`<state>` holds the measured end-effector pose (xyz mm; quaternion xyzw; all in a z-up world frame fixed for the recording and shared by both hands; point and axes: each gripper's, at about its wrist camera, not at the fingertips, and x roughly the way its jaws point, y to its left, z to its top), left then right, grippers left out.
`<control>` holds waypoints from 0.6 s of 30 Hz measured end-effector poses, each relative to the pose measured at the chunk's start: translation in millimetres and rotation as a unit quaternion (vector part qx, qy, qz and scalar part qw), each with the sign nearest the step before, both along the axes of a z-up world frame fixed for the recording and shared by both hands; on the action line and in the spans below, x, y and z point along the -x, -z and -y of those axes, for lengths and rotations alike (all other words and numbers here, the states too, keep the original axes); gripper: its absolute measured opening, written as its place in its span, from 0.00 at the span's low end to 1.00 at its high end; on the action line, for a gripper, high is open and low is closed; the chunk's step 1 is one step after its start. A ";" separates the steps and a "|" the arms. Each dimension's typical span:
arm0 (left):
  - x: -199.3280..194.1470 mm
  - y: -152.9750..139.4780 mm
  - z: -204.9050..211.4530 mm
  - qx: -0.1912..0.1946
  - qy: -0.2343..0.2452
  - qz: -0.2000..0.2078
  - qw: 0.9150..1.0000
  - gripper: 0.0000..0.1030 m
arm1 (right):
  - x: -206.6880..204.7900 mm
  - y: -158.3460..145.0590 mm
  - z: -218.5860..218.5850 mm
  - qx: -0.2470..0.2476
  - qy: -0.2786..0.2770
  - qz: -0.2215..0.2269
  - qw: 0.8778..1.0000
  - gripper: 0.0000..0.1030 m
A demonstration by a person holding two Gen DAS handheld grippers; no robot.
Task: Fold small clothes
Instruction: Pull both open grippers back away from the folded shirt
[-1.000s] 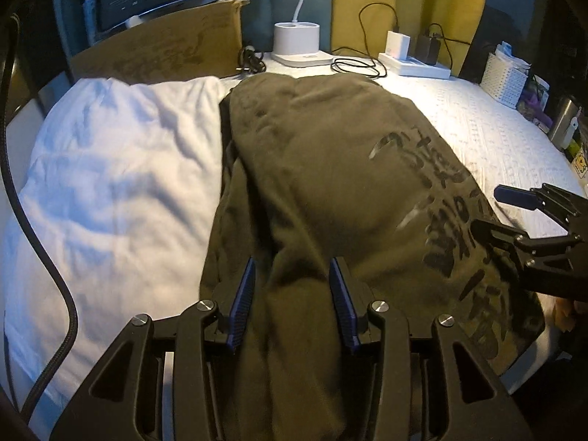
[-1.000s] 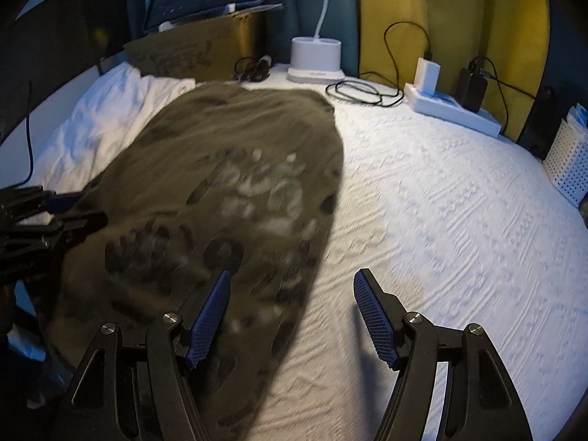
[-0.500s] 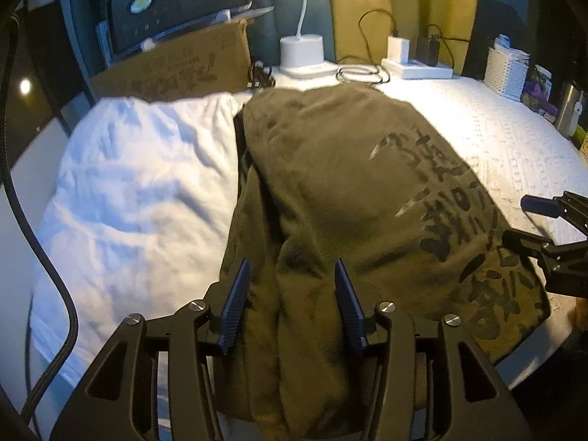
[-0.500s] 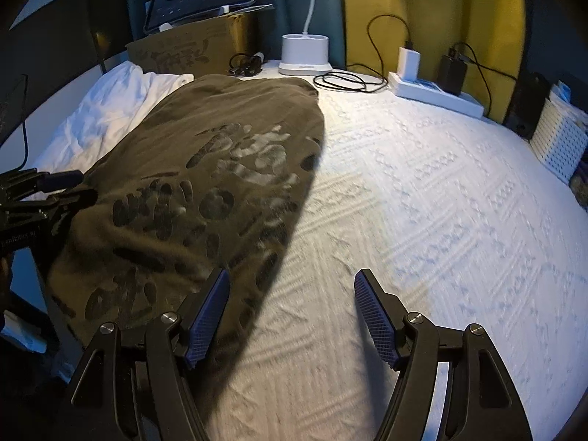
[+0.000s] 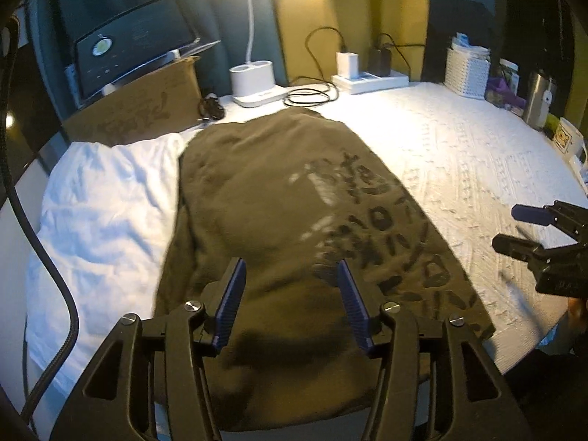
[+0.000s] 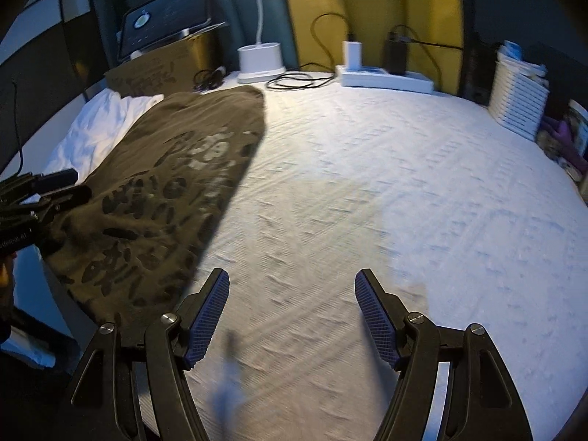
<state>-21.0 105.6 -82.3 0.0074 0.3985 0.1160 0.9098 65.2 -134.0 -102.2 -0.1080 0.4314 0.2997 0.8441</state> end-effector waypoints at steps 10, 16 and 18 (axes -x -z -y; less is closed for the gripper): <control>-12.3 -5.9 44.4 0.021 0.040 0.021 0.999 0.67 | -3.4 -7.1 51.6 0.004 0.054 0.014 0.998 0.71; -13.1 -20.8 65.1 0.042 0.053 0.052 0.996 0.78 | -4.2 -22.4 75.2 0.003 0.078 0.027 0.997 0.71; -10.3 -29.6 70.6 0.045 0.055 0.066 0.995 0.79 | -3.5 -31.5 82.9 0.000 0.085 0.037 0.996 0.71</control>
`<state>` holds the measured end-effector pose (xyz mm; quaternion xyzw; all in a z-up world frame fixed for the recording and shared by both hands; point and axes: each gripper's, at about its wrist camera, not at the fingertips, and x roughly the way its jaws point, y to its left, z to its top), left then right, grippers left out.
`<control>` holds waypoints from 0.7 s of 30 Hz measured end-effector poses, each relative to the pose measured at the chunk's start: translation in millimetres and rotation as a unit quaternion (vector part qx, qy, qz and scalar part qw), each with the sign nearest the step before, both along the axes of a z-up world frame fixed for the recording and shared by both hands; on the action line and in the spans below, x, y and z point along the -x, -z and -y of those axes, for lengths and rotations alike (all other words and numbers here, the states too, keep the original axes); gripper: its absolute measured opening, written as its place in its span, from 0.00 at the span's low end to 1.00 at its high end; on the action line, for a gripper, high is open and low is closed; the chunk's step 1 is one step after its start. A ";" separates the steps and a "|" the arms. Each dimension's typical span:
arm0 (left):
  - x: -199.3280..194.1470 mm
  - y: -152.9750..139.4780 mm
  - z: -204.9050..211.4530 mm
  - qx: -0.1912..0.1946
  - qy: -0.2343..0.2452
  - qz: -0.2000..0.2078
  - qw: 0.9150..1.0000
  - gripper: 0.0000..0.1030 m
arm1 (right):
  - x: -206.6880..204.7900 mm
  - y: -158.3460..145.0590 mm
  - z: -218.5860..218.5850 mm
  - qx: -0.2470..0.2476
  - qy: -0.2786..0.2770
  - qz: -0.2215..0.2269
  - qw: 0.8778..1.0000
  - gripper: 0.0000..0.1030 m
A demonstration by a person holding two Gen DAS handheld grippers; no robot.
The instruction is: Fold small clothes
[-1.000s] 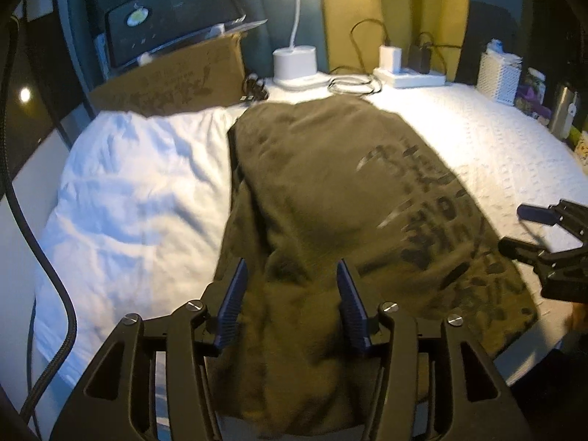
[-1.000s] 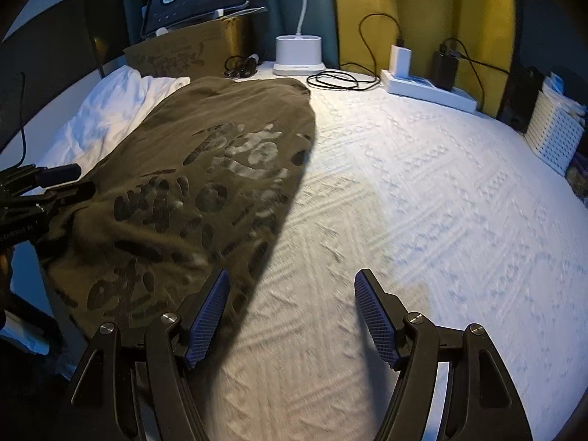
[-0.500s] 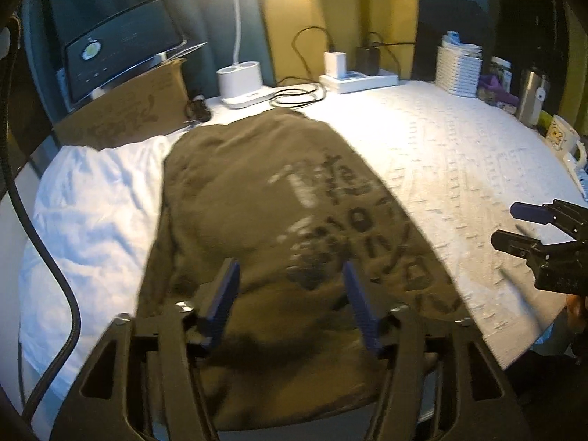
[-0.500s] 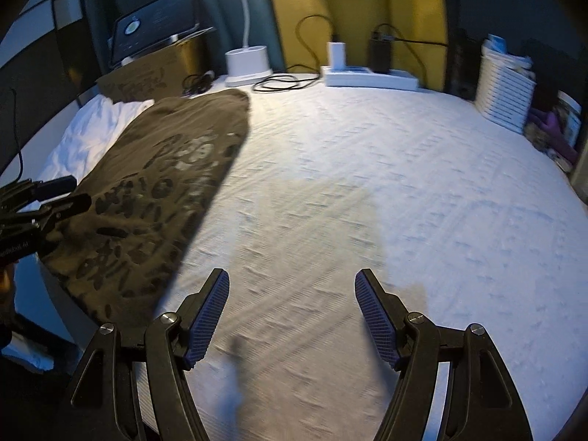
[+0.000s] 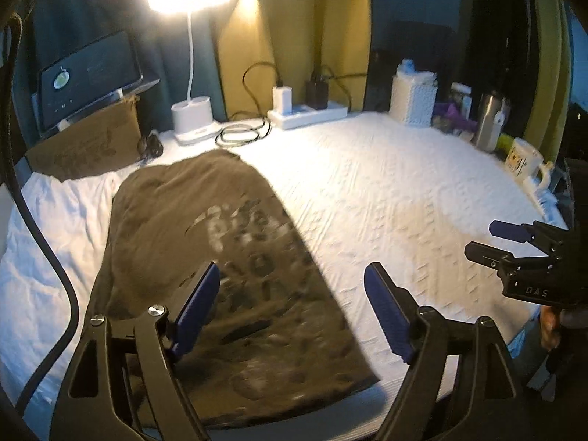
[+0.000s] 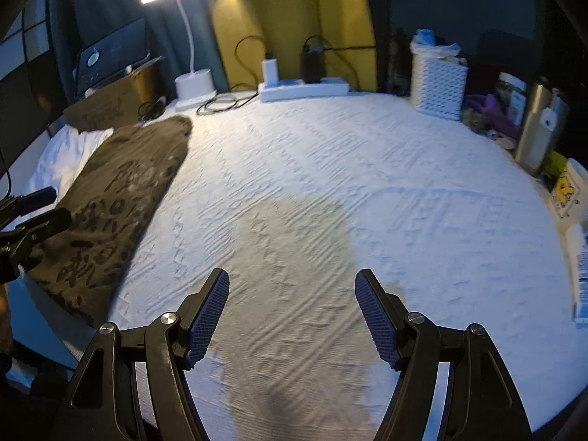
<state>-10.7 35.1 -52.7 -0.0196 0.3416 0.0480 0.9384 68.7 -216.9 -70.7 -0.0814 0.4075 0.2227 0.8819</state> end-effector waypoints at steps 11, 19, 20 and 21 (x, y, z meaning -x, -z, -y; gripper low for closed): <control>16.3 -40.2 10.8 -0.008 -0.004 0.055 0.998 0.88 | 10.5 -51.8 20.1 -0.015 0.020 0.060 0.998 0.71; 31.1 -69.9 18.7 -0.026 -0.004 0.104 0.994 0.88 | 27.9 -92.8 13.3 -0.016 0.009 0.117 0.993 0.73; 33.1 -73.7 19.4 -0.031 -0.006 0.111 0.993 0.88 | 31.6 -99.1 12.4 -0.017 0.007 0.128 0.992 0.73; 35.1 -76.7 18.9 -0.032 -0.007 0.116 0.993 0.88 | 35.3 -105.4 11.1 -0.018 0.005 0.138 0.990 0.74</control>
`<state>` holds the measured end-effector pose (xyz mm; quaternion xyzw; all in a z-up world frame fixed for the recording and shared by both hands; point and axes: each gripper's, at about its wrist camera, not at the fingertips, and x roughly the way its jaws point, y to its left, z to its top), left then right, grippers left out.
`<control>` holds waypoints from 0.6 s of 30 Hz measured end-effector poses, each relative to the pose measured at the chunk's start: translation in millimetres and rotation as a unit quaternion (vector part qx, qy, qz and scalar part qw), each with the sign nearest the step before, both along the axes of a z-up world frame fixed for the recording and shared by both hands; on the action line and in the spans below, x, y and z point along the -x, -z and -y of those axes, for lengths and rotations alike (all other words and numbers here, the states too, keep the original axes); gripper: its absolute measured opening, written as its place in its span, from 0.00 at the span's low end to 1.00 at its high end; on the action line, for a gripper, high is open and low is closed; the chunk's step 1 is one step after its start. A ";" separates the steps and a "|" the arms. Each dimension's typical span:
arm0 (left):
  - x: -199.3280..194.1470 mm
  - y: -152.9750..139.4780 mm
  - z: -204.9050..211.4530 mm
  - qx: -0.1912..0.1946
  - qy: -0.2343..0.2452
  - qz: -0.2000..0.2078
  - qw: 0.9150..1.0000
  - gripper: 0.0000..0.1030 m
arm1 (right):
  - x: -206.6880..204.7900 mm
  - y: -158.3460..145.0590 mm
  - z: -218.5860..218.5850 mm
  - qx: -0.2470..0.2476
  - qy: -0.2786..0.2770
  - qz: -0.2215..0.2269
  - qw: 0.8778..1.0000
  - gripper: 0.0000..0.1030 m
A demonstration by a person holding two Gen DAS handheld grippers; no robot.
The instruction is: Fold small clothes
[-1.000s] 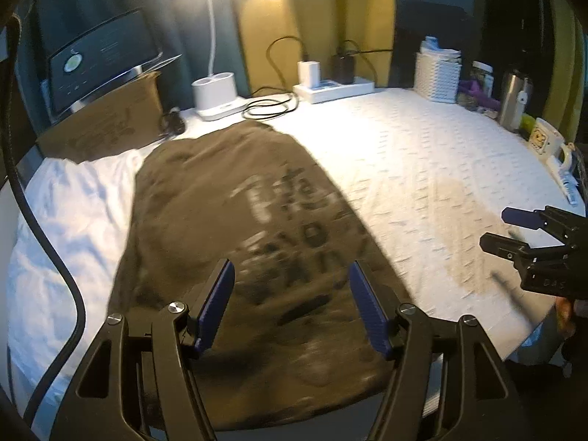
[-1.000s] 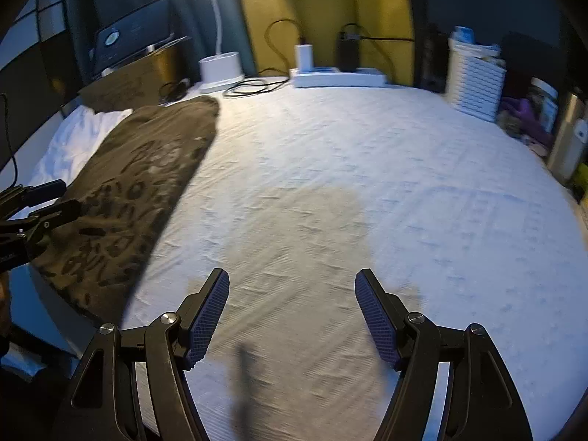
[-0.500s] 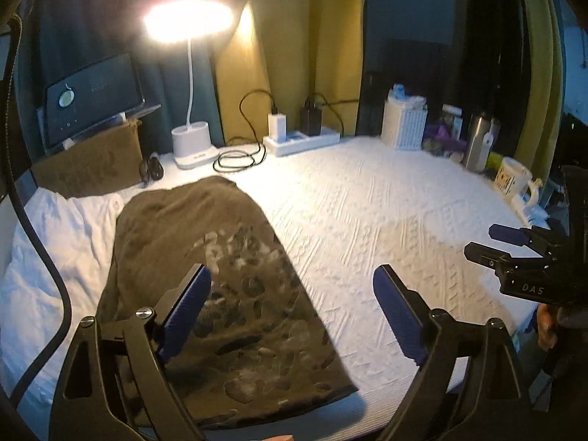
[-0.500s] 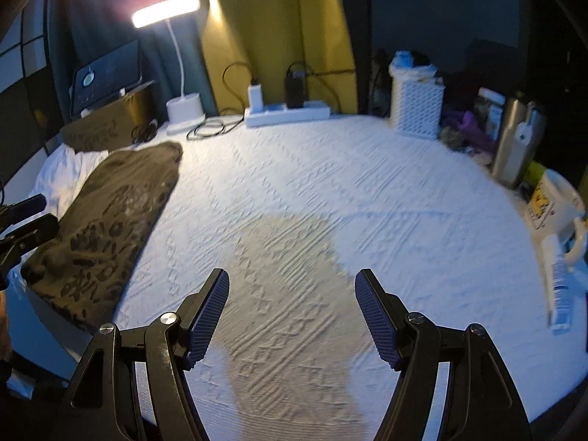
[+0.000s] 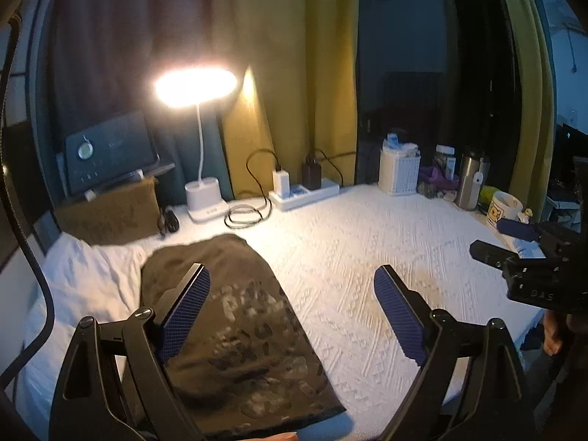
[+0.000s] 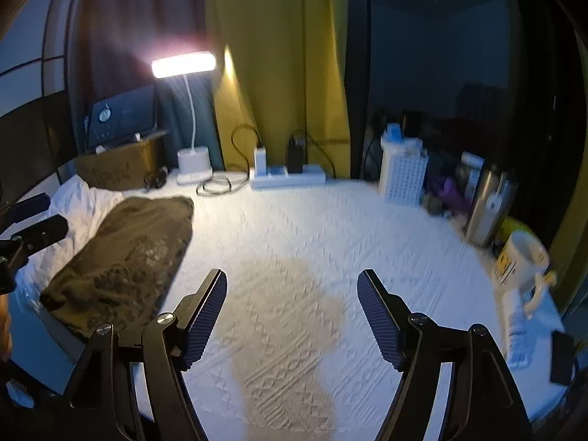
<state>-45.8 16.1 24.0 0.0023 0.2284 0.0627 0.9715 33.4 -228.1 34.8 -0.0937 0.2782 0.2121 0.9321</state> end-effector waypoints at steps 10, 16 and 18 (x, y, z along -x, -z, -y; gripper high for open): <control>20.8 -23.0 -1.1 0.003 0.003 0.051 0.999 0.88 | 32.7 -46.2 -6.0 -0.017 -0.008 0.069 0.997 0.83; 35.1 -35.8 -2.6 -0.007 -0.008 0.088 0.996 0.88 | 42.4 -61.4 -9.1 -0.019 -0.007 0.093 0.995 0.84; 39.6 -39.1 -4.1 -0.009 -0.012 0.098 0.995 0.89 | 45.5 -65.8 -9.3 -0.019 -0.006 0.100 0.995 0.85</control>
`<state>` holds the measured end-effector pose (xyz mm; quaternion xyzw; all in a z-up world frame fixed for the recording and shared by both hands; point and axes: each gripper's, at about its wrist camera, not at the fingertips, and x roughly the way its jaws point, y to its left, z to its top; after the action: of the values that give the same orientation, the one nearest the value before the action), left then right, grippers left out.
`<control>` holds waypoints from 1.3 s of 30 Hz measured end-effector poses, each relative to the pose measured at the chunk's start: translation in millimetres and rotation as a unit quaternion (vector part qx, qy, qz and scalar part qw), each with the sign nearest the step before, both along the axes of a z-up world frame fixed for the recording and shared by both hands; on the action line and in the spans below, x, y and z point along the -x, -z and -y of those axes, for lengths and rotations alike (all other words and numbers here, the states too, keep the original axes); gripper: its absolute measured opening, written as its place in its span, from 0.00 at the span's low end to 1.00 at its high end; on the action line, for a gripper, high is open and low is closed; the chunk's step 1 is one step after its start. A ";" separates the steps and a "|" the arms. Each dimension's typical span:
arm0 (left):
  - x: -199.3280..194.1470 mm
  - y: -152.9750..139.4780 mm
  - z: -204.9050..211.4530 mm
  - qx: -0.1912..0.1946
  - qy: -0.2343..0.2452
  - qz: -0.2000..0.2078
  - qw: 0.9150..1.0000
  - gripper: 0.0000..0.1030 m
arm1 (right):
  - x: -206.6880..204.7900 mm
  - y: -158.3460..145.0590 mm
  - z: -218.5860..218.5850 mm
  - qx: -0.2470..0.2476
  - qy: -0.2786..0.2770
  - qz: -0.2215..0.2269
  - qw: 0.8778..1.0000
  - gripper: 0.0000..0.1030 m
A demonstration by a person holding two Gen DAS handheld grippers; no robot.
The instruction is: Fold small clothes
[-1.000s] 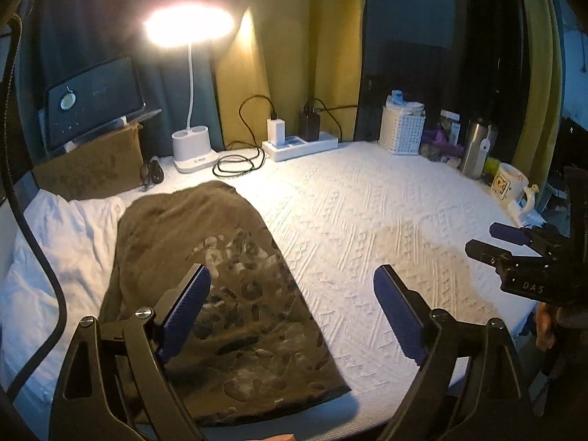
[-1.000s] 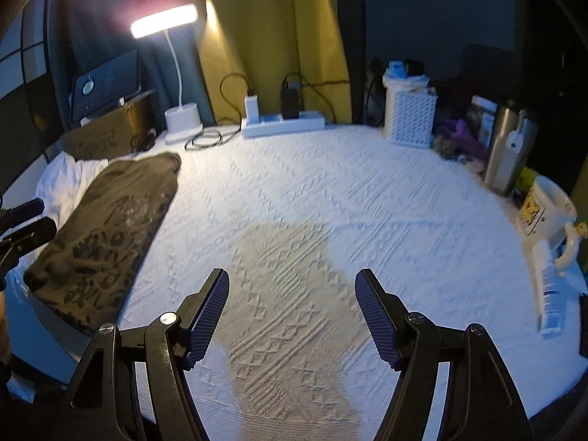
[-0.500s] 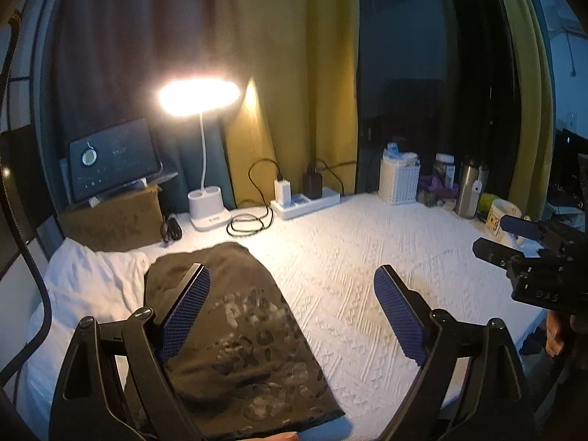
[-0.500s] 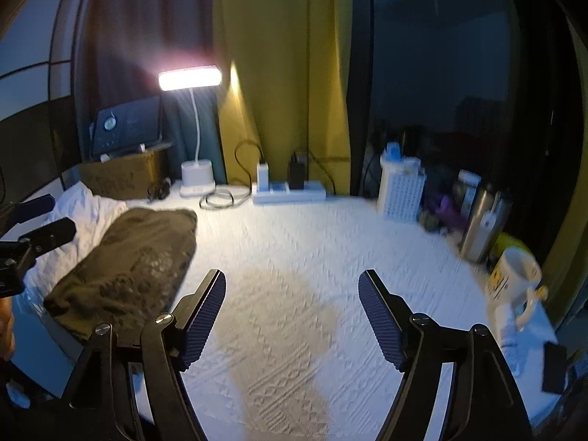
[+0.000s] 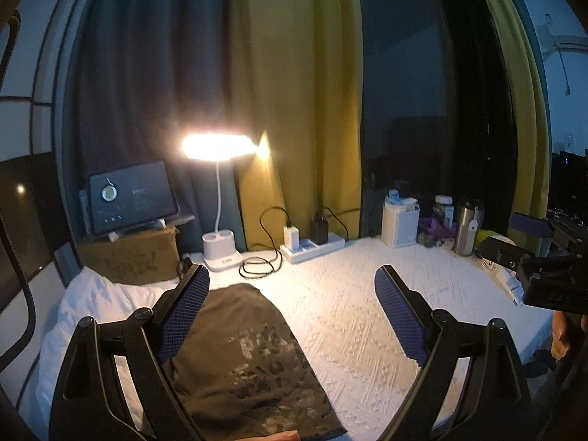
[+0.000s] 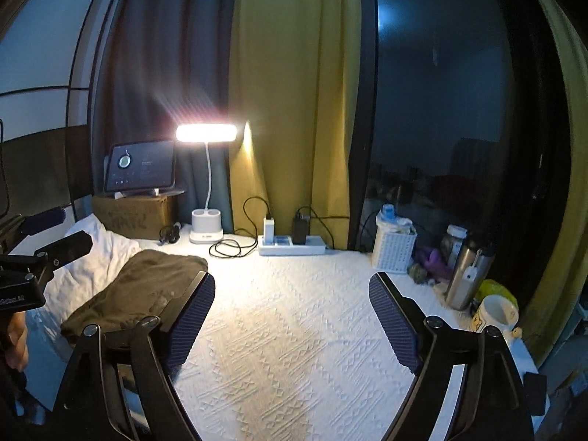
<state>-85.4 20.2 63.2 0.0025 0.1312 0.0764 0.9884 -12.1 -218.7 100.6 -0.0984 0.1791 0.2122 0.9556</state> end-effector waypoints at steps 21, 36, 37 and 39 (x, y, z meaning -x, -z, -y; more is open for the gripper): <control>20.0 -7.1 -20.1 0.003 -0.037 0.019 0.999 0.93 | 18.6 -14.2 9.5 0.002 0.034 0.030 0.999 0.92; -1.5 12.4 -17.1 0.019 -0.030 -0.034 0.999 0.93 | -7.2 12.7 16.8 0.005 0.051 -0.019 0.998 0.92; -2.5 13.0 -17.5 0.019 -0.030 -0.036 0.999 0.93 | -7.2 12.4 16.7 0.005 0.052 -0.019 0.998 0.92; -2.7 13.5 -17.5 0.021 -0.028 -0.039 0.999 0.93 | -8.1 12.8 16.5 0.006 0.051 -0.019 0.998 0.92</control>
<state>-82.7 37.7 49.7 -0.0193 0.1708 0.1008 0.9799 -4.0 -235.3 87.8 -0.0906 0.2036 0.1638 0.9610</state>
